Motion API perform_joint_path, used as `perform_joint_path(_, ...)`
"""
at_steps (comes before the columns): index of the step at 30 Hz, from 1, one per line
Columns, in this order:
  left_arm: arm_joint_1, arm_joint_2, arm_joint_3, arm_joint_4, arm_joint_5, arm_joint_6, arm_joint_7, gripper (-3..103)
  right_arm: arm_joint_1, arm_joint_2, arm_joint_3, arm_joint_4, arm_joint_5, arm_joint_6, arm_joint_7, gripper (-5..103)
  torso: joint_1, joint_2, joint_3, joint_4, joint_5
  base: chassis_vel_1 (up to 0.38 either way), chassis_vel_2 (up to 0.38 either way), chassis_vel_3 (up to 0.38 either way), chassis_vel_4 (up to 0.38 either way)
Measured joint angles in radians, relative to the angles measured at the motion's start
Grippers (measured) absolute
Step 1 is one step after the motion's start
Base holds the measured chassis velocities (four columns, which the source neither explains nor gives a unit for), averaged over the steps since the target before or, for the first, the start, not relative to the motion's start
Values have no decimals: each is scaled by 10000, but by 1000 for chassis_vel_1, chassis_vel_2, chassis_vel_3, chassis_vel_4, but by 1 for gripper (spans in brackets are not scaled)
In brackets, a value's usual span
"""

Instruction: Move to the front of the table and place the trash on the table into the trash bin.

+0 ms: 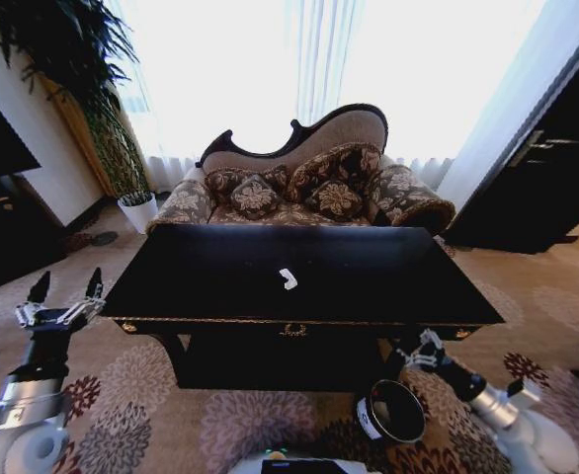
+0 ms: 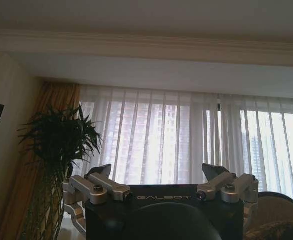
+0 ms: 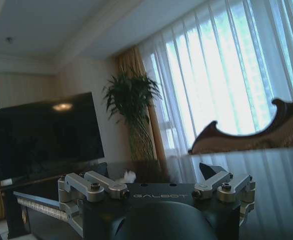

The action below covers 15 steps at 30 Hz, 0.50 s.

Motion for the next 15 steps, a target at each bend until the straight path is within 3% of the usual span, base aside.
perform_joint_path(5,16,45,-78,-5,-52,0,0,100,73,-270,-197,735,318,-95,1064,100,0,0,0,-1,1,0,0,0,0)
perform_joint_path(9,46,74,-120,-40,-89,0,-4,100,72,-619,-1139,1844,269,-67,3436,100,0,0,0,-1,0,0,0,0,0)
perform_joint_path(10,46,74,-120,-40,-89,0,-4,100,72,-619,-1139,1844,269,-67,3436,100,0,0,0,-1,0,0,0,0,0)
perform_joint_path(11,59,81,-123,-59,-97,0,-4,100,133,-848,-1642,2259,309,-30,4841,100,0,0,0,-1,0,0,0,0,0)
perform_joint_path(13,41,135,-116,-52,-114,3,-5,100,308,-1185,-2188,2732,373,-28,6769,100,0,0,0,3,-1,0,0,0,0)
perform_joint_path(15,-9,230,-70,23,-135,7,-6,100,483,-1536,-2504,3068,286,-33,8048,100,0,0,0,2,-1,0,0,0,0)
